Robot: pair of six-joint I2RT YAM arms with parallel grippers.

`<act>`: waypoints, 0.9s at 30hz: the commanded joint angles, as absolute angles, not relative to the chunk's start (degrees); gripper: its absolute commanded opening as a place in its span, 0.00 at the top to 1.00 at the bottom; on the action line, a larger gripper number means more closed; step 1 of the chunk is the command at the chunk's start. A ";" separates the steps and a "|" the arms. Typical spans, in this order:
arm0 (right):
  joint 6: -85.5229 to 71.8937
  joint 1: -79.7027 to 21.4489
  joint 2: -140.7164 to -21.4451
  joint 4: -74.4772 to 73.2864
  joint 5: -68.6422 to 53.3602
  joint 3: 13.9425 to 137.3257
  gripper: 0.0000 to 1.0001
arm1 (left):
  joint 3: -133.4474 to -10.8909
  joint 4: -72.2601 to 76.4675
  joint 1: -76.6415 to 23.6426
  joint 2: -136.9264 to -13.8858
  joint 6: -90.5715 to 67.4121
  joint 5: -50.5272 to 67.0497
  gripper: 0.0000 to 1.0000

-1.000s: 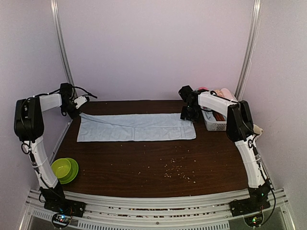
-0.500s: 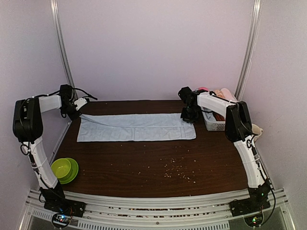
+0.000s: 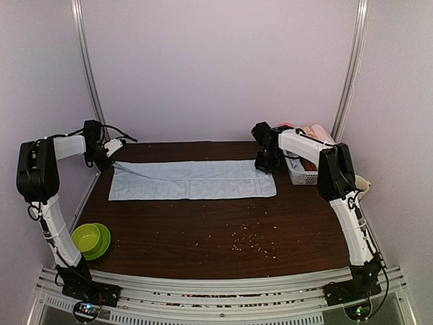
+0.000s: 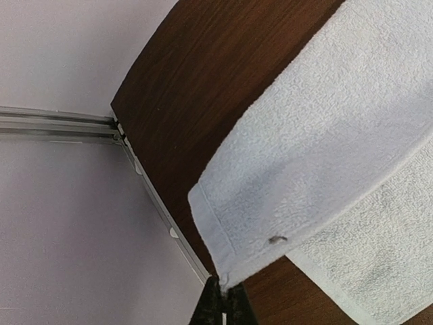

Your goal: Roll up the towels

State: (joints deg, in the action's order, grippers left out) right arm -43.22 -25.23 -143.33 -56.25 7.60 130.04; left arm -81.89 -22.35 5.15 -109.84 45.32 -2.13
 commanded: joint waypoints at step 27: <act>-42.65 -33.31 -116.76 -39.61 9.93 86.57 0.83 | -66.69 -22.54 5.16 -94.95 55.52 6.98 1.00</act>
